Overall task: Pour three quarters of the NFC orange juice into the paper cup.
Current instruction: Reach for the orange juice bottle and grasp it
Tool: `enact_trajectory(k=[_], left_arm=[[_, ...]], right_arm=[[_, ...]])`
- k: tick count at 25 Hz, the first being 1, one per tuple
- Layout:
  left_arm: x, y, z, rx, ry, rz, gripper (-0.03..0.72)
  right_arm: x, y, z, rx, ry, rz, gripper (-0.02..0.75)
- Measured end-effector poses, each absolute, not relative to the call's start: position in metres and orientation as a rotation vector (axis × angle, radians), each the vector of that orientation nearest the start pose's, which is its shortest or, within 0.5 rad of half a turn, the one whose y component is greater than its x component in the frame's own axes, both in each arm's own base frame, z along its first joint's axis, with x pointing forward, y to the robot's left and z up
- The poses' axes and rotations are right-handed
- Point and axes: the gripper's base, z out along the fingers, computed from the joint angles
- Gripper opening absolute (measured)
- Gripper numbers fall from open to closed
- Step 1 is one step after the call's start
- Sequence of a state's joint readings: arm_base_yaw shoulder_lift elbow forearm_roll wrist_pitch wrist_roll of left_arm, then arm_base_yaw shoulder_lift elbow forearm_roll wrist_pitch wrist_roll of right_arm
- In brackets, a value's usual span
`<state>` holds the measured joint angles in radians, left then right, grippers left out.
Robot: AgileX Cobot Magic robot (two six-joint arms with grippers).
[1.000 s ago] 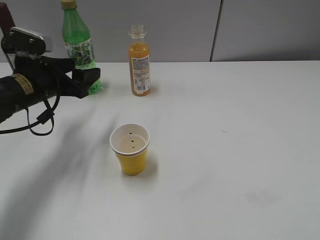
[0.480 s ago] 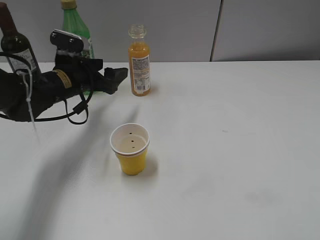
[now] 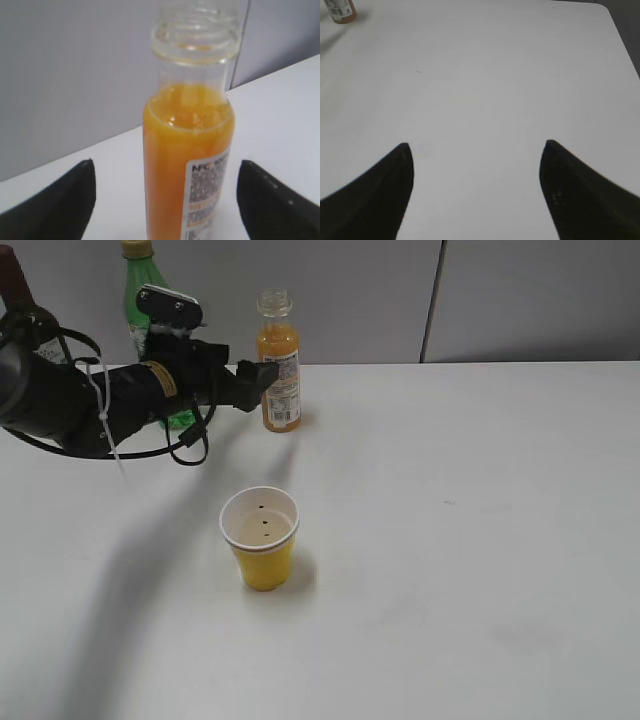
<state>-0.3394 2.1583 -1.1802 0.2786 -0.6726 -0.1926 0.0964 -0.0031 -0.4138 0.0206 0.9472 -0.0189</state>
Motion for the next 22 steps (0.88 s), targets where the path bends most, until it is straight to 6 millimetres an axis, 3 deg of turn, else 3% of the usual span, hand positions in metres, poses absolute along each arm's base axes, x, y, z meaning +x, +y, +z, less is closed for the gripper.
enact_trajectory(k=[10,22], left_arm=[[0.435,-0.182,0.135,0.465,1.742,-0.387,0.667],[0.451,-0.193,0.121,0.452,1.782,-0.378,0.644]], right_arm=[[0.008,0.002,0.262,-0.115,2.011,0.074,0.593],[0.008,0.002,0.262,-0.115,2.011,0.074,0.592]])
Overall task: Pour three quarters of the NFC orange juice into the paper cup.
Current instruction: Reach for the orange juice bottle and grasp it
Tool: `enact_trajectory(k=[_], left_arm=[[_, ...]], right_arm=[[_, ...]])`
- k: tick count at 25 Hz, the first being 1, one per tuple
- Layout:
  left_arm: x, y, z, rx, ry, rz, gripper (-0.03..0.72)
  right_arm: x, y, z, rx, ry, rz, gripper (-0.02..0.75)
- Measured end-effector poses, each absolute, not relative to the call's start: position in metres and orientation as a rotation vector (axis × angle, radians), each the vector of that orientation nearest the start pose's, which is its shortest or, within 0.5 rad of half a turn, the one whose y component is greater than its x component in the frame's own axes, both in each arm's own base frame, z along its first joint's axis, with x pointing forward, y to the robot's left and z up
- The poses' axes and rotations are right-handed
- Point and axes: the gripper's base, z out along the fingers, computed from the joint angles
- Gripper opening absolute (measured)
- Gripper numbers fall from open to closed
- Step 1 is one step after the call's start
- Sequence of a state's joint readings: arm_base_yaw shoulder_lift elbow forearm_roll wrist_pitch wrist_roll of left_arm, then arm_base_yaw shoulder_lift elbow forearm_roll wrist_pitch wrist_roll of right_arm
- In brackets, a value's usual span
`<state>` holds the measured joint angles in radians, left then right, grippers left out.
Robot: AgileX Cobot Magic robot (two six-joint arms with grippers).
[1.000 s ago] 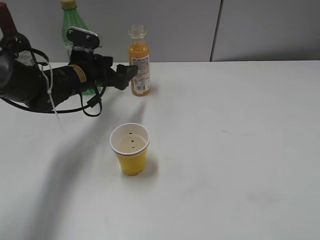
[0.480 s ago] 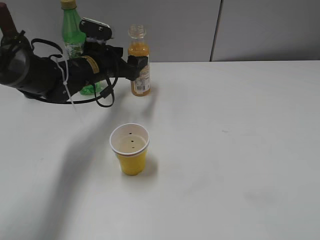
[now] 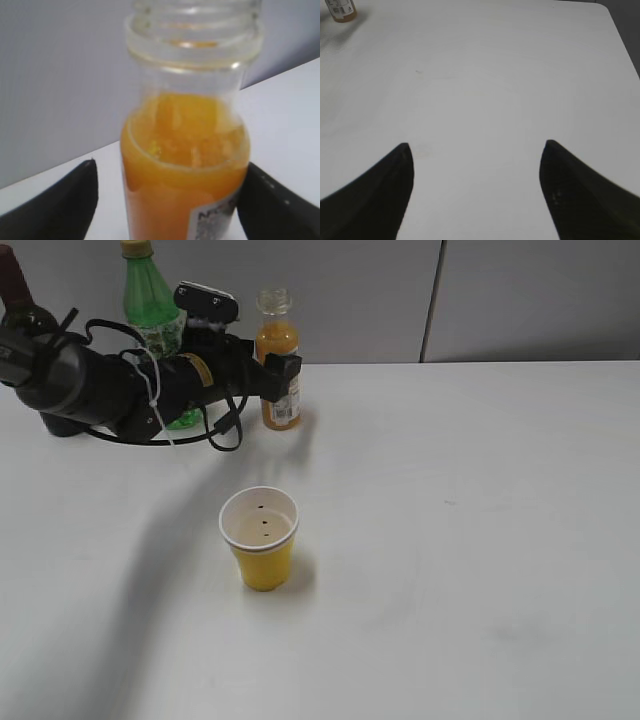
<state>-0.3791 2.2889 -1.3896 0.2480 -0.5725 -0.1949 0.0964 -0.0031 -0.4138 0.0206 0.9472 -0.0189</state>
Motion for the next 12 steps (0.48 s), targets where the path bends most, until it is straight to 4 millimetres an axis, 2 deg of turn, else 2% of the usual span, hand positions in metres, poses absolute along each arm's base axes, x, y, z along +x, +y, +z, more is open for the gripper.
enact_trajectory(k=[12], left_arm=[[0.4554,-0.2010,0.1156,0.458,1.788,-0.383,0.617]], right_arm=[[0.0084,0.0023,0.2620,-0.115,2.011,0.074,0.593]])
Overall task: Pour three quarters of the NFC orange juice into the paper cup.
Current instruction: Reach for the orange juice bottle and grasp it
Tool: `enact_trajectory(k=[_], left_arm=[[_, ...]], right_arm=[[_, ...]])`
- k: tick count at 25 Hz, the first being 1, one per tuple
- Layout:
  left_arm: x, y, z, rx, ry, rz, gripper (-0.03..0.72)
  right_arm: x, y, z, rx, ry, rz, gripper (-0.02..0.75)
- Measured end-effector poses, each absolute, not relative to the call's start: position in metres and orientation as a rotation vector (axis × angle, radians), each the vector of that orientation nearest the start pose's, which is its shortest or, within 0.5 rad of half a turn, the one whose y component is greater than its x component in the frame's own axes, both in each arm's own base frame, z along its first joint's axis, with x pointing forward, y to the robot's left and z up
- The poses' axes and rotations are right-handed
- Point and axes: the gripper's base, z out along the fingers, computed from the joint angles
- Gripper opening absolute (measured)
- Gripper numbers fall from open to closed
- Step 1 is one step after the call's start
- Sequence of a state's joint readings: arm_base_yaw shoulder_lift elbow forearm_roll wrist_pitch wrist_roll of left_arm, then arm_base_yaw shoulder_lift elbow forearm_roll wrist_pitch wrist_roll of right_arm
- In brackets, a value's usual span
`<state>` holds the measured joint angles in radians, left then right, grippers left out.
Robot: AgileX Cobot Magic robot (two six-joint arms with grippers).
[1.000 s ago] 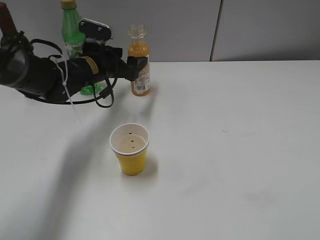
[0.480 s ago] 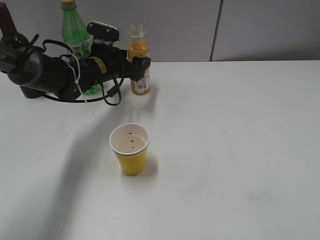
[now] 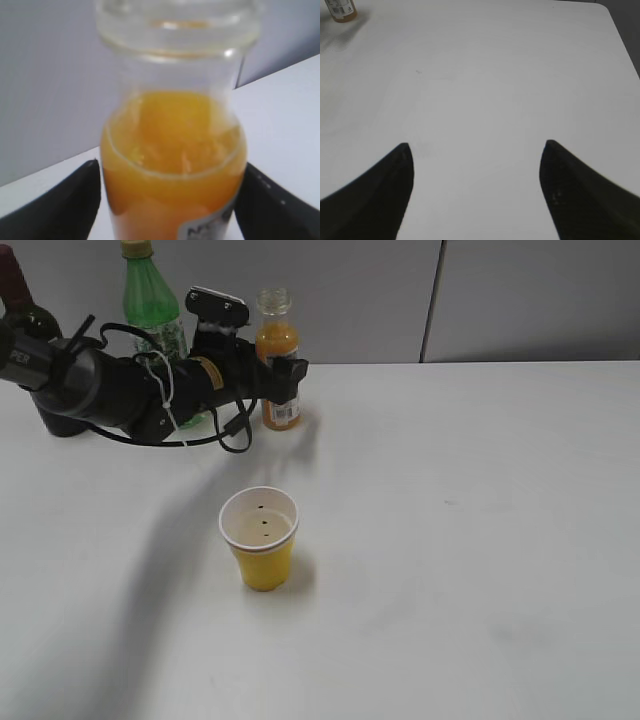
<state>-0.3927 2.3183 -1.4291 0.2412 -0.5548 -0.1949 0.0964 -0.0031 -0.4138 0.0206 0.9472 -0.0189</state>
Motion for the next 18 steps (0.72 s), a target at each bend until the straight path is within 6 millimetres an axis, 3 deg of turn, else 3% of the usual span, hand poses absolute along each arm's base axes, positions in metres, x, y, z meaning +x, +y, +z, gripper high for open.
enact_trajectory(k=[15,18], left_arm=[[0.4590,-0.2026,0.1071,0.426,1.814,-0.385,0.564],[0.4590,-0.2026,0.1072,0.425,1.814,-0.385,0.518]], right_arm=[[0.0084,0.0023,0.2620,-0.115,2.011,0.074,0.592],[0.0084,0.0023,0.2620,-0.115,2.011,0.074,0.592]])
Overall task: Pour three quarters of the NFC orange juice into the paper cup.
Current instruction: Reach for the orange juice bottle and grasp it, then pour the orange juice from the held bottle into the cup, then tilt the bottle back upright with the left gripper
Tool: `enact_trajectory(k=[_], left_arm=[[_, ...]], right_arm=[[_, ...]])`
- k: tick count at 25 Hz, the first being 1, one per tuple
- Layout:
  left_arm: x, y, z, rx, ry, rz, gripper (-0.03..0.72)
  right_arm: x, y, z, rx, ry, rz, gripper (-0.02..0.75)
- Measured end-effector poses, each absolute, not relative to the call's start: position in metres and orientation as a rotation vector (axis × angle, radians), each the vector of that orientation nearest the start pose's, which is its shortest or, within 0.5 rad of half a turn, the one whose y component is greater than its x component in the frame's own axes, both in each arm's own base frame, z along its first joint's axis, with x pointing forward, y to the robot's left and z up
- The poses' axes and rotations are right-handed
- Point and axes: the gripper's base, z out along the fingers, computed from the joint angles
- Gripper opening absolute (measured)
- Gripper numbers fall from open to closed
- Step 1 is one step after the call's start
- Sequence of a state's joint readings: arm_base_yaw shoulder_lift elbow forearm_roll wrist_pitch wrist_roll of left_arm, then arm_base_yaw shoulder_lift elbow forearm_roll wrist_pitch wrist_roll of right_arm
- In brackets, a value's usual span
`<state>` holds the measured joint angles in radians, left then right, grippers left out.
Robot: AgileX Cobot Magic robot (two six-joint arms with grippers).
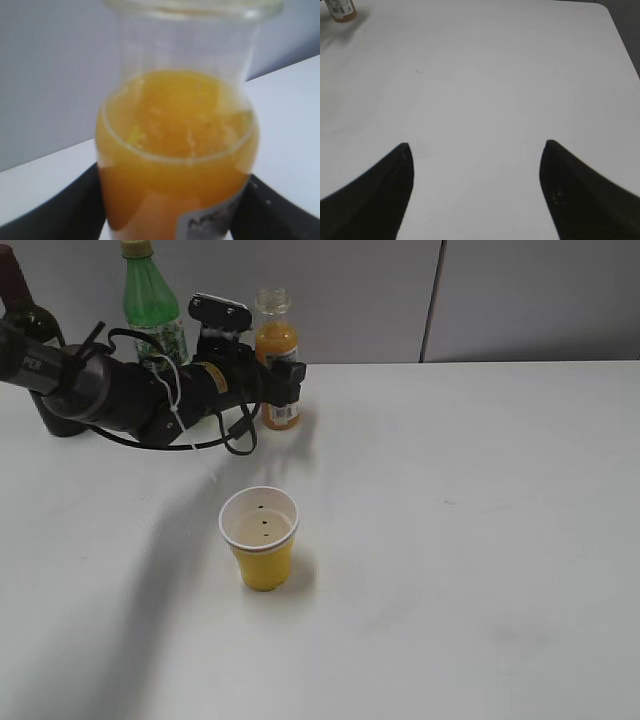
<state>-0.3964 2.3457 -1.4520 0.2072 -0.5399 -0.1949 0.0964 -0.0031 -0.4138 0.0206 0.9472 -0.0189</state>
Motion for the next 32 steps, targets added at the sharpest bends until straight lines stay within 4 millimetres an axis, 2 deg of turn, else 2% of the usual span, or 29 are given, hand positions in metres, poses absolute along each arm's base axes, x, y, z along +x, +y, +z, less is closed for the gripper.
enact_trajectory(k=[2,14,20,25,32], left_arm=[[0.459,-0.203,0.107,0.423,1.814,-0.386,0.479],[0.459,-0.202,0.107,0.414,1.818,-0.387,0.479],[0.456,-0.200,0.116,0.417,1.853,-0.370,0.479],[0.438,-0.192,0.129,0.384,1.817,-0.394,0.479],[0.396,-0.175,0.144,0.402,1.798,-0.384,0.479]], right_arm=[[0.008,0.002,0.262,-0.115,2.011,0.074,0.592],[0.008,0.002,0.262,-0.115,2.011,0.074,0.592],[0.008,0.002,0.262,-0.115,2.011,0.074,0.592],[0.008,0.002,0.262,-0.115,2.011,0.074,0.592],[0.008,0.002,0.262,-0.115,2.011,0.074,0.592]])
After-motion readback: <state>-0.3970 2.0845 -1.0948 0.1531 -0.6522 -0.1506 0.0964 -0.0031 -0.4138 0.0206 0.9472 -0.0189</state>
